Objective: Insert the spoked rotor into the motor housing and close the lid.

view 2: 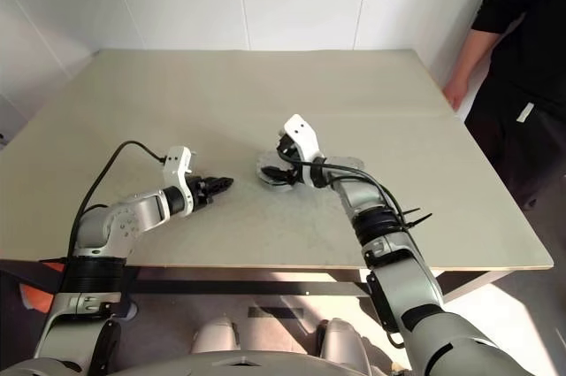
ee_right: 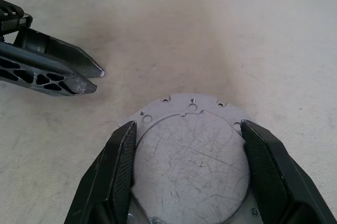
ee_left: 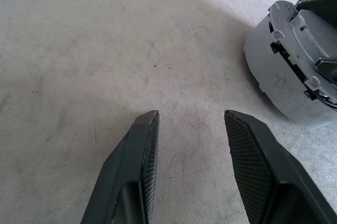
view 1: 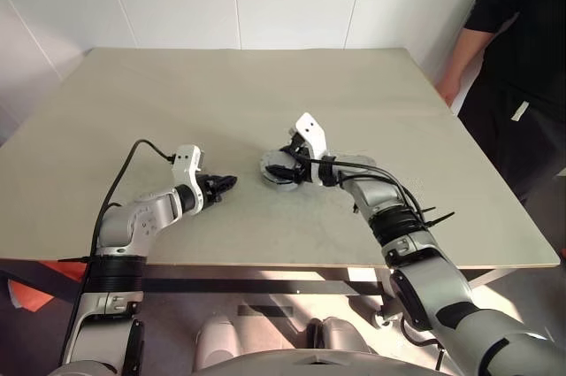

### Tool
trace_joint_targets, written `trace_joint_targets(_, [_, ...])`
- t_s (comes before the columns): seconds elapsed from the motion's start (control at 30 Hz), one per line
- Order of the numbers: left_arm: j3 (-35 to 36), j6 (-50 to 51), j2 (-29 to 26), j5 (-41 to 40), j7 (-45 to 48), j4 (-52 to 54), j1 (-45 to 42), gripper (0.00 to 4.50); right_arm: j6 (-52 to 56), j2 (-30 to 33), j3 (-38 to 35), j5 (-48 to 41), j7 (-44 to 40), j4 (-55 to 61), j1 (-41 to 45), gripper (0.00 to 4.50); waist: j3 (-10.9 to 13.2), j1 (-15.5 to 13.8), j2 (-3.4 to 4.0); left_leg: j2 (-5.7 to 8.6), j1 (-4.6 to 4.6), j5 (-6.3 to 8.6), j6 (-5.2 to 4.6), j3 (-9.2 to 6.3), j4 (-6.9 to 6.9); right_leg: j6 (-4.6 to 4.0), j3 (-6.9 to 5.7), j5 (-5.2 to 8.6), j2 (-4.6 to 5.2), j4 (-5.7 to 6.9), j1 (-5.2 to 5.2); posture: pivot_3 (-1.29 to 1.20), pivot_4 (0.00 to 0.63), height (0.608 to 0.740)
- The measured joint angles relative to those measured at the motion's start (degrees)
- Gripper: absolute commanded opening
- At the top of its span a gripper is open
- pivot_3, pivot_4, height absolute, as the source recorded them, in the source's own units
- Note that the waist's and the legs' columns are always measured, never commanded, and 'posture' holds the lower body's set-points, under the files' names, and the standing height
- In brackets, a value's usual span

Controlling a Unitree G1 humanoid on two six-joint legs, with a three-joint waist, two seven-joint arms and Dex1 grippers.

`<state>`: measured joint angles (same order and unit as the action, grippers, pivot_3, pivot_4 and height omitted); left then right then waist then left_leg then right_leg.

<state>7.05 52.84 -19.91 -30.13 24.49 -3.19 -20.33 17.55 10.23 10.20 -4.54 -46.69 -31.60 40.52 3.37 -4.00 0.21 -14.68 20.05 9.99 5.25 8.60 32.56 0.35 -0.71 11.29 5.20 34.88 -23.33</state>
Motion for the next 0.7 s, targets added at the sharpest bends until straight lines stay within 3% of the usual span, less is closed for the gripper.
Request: trace_joint_targets(0.7, [0.0, -0.11, -0.1, 0.12, 0.23, -0.43, -0.21, 2.09, 0.87, 0.03, 0.76, 1.0, 1.41, 1.99, -0.93, 3.02, 0.0, -0.01, 0.0, 0.0, -0.01, 0.0, 0.0, 0.0, 0.0, 0.0, 0.0, 0.0, 0.0, 0.0, 0.0, 0.0, 0.0, 0.74])
